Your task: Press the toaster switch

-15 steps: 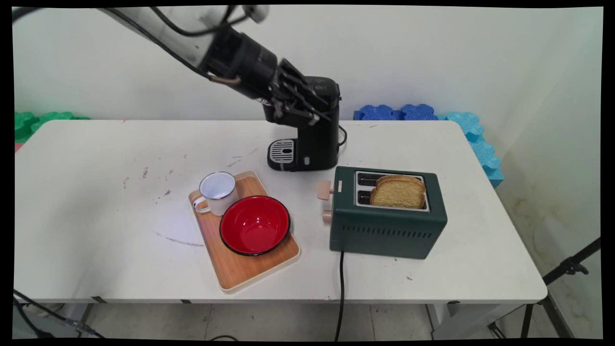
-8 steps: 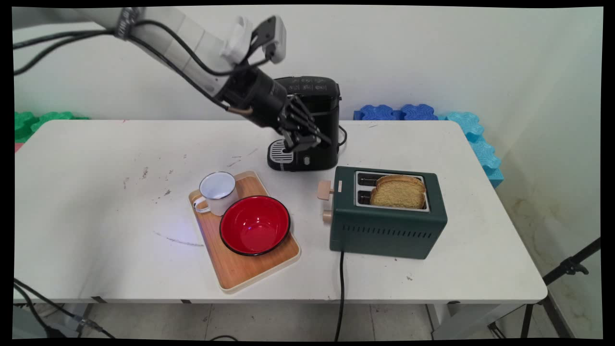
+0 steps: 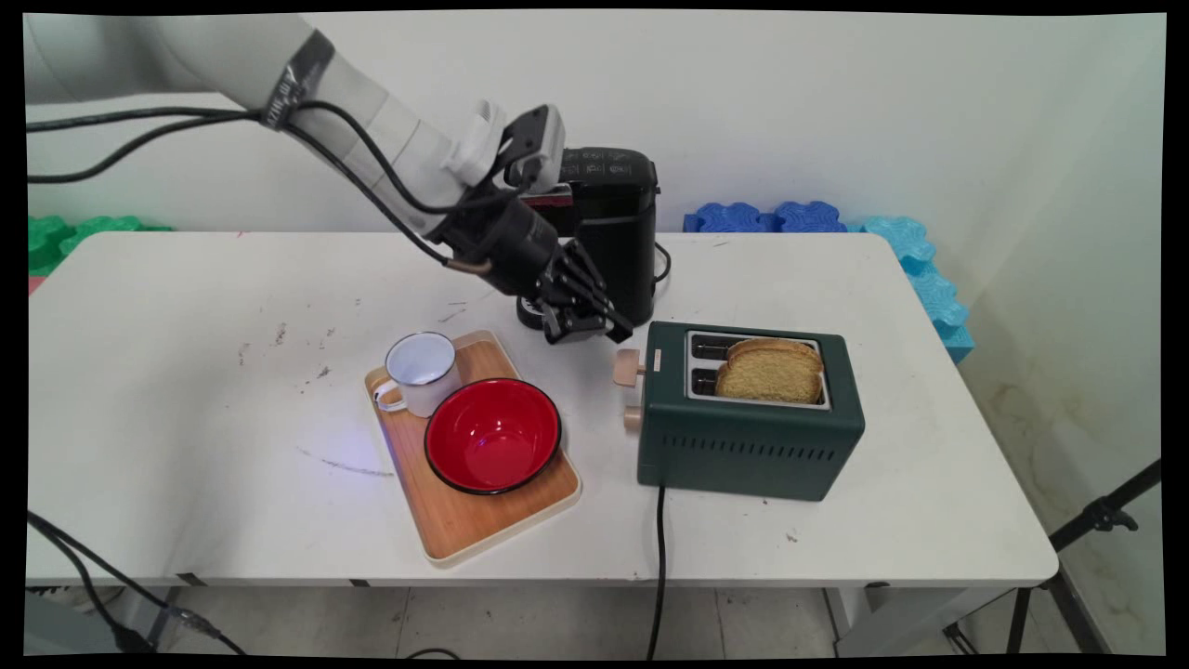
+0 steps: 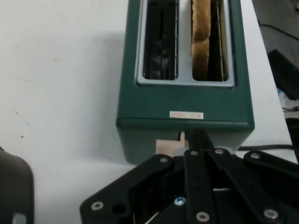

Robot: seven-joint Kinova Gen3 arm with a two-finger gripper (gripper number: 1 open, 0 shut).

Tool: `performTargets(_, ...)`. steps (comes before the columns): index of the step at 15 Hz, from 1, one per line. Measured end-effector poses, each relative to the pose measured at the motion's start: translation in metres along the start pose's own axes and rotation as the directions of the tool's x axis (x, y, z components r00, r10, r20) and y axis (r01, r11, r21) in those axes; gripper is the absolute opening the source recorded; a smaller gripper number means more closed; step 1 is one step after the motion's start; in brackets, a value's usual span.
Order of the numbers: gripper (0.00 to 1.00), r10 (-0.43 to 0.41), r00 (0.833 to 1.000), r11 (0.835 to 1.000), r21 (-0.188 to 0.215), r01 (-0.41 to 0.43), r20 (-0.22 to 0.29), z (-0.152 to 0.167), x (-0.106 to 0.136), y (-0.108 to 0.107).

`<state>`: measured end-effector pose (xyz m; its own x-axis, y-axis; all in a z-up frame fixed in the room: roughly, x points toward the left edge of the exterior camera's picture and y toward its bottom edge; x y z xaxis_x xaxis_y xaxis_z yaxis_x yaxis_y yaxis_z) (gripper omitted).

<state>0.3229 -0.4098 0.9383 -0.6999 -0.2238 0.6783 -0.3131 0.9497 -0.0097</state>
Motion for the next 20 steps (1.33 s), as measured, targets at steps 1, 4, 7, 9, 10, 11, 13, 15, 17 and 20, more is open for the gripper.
performTargets(1, 0.0, 0.008, 1.0, 1.0, -0.008, -0.008, 0.006, 0.004, -0.003, -0.001)
performTargets(4, 0.0, 0.025, 0.999, 1.0, -0.019, -0.025, 0.019, 0.014, -0.009, -0.005)
performTargets(7, 0.0, 0.034, 0.999, 0.999, -0.025, -0.034, 0.027, 0.023, -0.014, -0.008)
performTargets(9, 0.0, 0.038, 0.999, 0.999, -0.026, -0.037, 0.027, 0.027, -0.015, -0.009)
performTargets(10, 0.0, 0.041, 0.999, 0.999, -0.027, -0.04, 0.027, 0.03, -0.016, -0.009)
performTargets(11, 0.0, 0.042, 0.999, 0.999, -0.027, -0.042, 0.027, 0.033, -0.017, -0.01)
performTargets(13, 0.0, 0.044, 0.999, 0.999, -0.03, -0.043, 0.026, 0.037, -0.018, -0.01)
performTargets(15, 0.0, 0.046, 0.999, 0.998, -0.031, -0.045, 0.026, 0.041, -0.02, -0.011)
performTargets(17, 0.0, 0.048, 0.999, 0.998, -0.03, -0.047, 0.026, 0.044, -0.021, -0.011)
performTargets(20, 0.0, 0.049, 0.998, 0.998, -0.028, -0.049, 0.027, 0.048, -0.024, -0.012)
